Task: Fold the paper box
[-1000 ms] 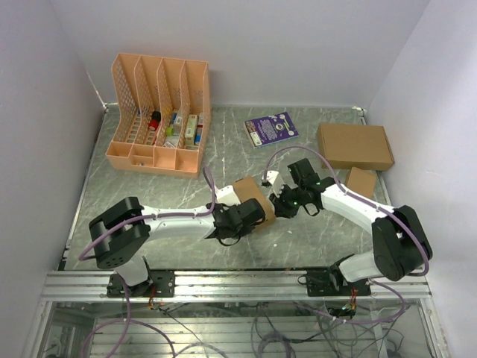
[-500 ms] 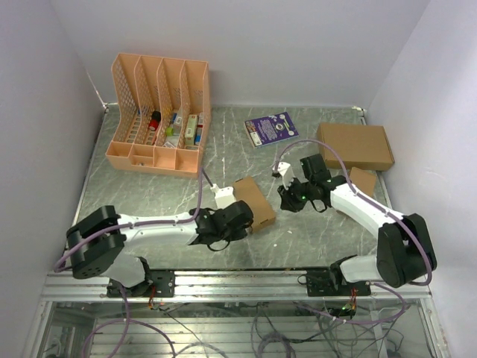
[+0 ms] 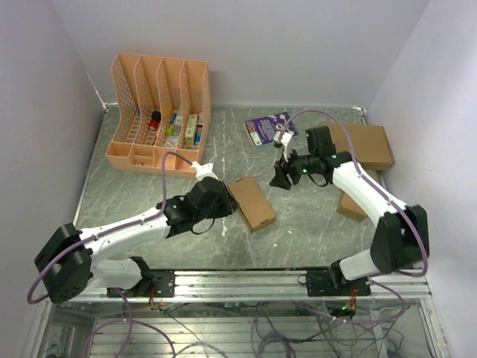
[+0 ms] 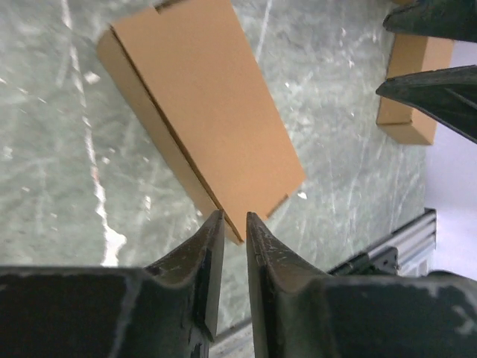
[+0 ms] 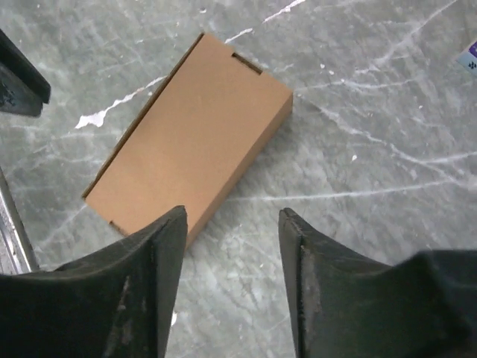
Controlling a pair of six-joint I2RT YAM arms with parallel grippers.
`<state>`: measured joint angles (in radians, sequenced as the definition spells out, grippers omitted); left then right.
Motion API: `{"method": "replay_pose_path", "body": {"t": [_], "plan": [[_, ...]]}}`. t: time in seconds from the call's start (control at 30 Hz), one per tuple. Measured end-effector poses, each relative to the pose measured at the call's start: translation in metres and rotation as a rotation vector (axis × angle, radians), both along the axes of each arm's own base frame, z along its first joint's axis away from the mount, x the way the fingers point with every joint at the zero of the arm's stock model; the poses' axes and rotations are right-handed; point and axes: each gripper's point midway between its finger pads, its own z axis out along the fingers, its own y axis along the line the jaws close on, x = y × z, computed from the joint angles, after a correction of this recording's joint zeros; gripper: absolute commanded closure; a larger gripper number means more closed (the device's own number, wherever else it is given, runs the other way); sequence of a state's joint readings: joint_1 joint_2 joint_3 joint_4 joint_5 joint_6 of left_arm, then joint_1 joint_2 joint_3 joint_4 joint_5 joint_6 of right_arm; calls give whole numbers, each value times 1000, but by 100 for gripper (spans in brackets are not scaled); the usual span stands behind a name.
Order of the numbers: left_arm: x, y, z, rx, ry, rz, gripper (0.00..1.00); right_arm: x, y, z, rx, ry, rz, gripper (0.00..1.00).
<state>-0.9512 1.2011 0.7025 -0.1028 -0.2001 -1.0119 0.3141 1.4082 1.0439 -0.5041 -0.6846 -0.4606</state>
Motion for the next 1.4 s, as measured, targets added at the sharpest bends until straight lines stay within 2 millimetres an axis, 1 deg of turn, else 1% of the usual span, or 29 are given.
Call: {"method": "replay_pose_path", "body": {"t": [0.03, 0.07, 0.13, 0.17, 0.27, 0.33, 0.43, 0.53, 0.6, 0.63, 0.73, 0.8, 0.97, 1.07, 1.2, 1.3, 1.4], "plan": [[7, 6, 0, 6, -4, 15, 81, 7, 4, 0, 6, 10, 7, 58], [13, 11, 0, 11, -8, 27, 84, 13, 6, -5, 6, 20, 7, 65], [22, 20, 0, 13, -10, 51, 89, 17, 4, -20, -11, 53, -12, 83], [28, 24, 0, 11, -15, 65, 90, 18, 2, -28, -26, 70, -29, 87], [34, 37, -12, 27, -3, 95, 93, 26, -4, -43, -66, 92, -79, 92], [34, 43, -29, 58, 24, 106, 93, 32, -5, -52, -91, 104, -105, 92], [33, 41, -56, 104, 74, 94, 93, 40, -5, -68, -137, 120, -137, 93], [33, 37, -79, 134, 118, 76, 93, 36, 0, -83, -177, 143, -138, 93], [32, 32, -92, 147, 146, 62, 93, 33, 5, -88, -192, 151, -136, 94], [33, 30, -96, 146, 151, 57, 93, 32, 6, -89, -198, 152, -134, 94], [38, 19, -101, 131, 159, 39, 93, 30, 10, -93, -207, 158, -131, 94], [43, 9, -102, 115, 159, 23, 93, 27, 13, -96, -212, 161, -122, 95], [62, -15, -106, 118, 156, -11, 93, 17, 18, -103, -236, 166, -97, 95], [72, -21, -112, 149, 162, -22, 93, 21, 13, -104, -246, 158, -113, 94], [90, -28, -114, 182, 155, -31, 93, 27, 4, -106, -277, 141, -148, 89], [105, -27, -113, 193, 138, -25, 93, 31, -3, -107, -280, 143, -169, 83], [112, -21, -110, 199, 123, -20, 91, 34, -10, -106, -271, 152, -181, 81]]}}
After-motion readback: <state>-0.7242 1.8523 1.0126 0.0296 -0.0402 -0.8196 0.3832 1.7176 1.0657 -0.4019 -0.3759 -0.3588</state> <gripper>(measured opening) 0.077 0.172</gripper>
